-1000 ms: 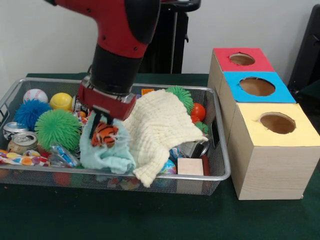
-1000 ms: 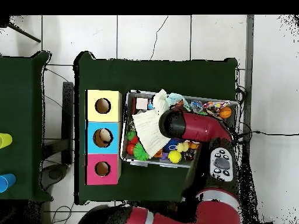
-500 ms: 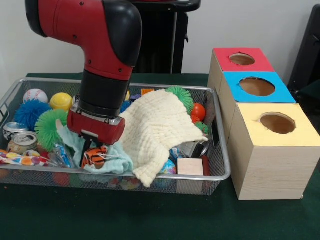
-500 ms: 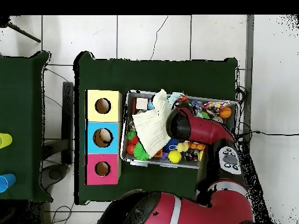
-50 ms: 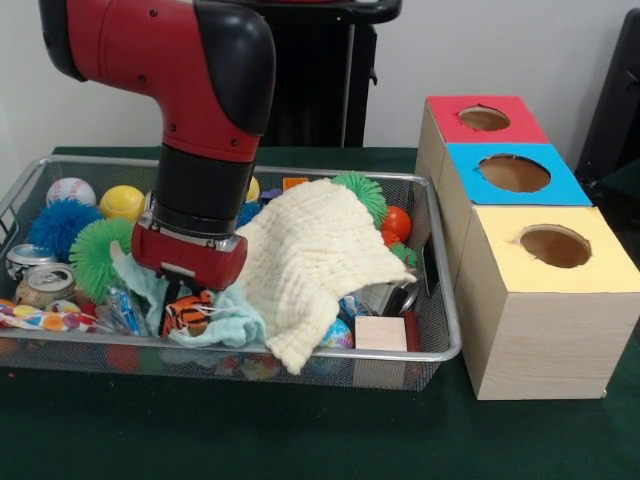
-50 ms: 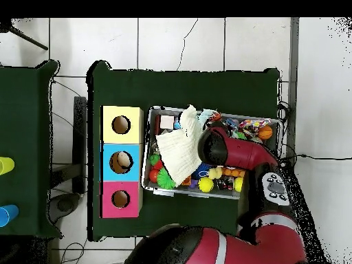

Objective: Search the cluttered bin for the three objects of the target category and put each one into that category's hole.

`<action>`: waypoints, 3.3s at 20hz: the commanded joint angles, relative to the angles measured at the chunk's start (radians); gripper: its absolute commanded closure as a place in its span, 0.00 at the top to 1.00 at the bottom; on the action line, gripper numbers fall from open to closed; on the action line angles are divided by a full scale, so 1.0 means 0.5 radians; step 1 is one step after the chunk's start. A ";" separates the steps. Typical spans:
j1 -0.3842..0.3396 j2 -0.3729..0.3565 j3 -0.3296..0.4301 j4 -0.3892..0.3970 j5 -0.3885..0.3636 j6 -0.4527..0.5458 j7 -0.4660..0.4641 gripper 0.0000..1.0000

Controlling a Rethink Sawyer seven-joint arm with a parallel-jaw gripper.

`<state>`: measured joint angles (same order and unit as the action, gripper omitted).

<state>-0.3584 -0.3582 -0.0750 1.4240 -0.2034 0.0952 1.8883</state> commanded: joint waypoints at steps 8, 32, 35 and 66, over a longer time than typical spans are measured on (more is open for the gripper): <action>0.094 -0.005 0.159 -0.042 0.057 0.335 0.148 1.00; -0.004 -0.102 0.394 -0.058 -0.054 0.315 0.029 1.00; 0.011 -0.038 0.355 -0.101 -0.061 0.249 0.058 1.00; 0.324 0.057 -0.023 -0.731 0.103 0.968 0.120 1.00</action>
<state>-0.1852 -0.3838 -0.0851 1.2107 -0.1818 0.3958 1.8883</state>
